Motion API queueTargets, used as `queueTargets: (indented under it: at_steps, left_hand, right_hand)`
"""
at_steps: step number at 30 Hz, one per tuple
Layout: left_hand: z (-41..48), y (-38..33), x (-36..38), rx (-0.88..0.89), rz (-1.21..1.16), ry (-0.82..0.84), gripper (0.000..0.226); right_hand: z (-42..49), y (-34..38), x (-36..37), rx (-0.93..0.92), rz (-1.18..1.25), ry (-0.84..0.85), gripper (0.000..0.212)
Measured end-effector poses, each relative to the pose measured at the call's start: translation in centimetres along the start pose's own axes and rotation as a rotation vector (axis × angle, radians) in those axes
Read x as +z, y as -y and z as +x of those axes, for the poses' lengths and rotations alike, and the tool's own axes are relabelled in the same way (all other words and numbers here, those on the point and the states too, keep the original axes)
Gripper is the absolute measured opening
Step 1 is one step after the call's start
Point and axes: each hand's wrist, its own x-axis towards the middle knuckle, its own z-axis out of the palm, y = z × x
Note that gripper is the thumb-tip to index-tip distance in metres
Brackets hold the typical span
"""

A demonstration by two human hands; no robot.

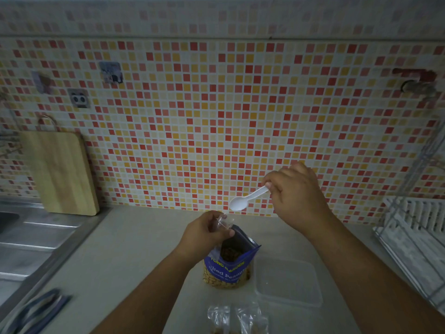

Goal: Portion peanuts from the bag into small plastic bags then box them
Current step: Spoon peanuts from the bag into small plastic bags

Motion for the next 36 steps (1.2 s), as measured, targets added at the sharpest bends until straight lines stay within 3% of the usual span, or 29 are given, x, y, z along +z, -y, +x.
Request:
queueTargets:
  at_steps: [5,10,17,23,32,36]
  left_hand:
    - [-0.7,-0.6,-0.5,0.039,-0.312,0.057,0.035]
    - [-1.3,-0.5,-0.8,0.125,-0.509,0.085,0.032]
    - [-1.2,0.0,-1.2,0.118,-0.562,0.020,0.030]
    - [-1.0,1.3,-2.3,-0.032,-0.437,-0.023,0.024]
    - [-1.3,2.0,-1.7,-0.109,-0.420,0.013,0.024]
    - [-1.3,2.0,-1.7,-0.115,-0.394,0.026,0.026]
  right_hand:
    - [-0.8,-0.9,0.3,0.280,0.069,-0.008,0.023]
    - [-2.2,-0.8,2.1,0.414,0.105,0.196,0.029]
    - [-4.0,2.5,5.0,0.246,0.051,0.469,0.025]
    - [-4.5,4.8,7.3,0.115,-0.051,0.602,0.027]
    - [-5.5,7.7,10.3,0.503,0.094,0.781,0.030]
    - [-5.5,7.3,11.0,0.634,0.149,0.752,0.029]
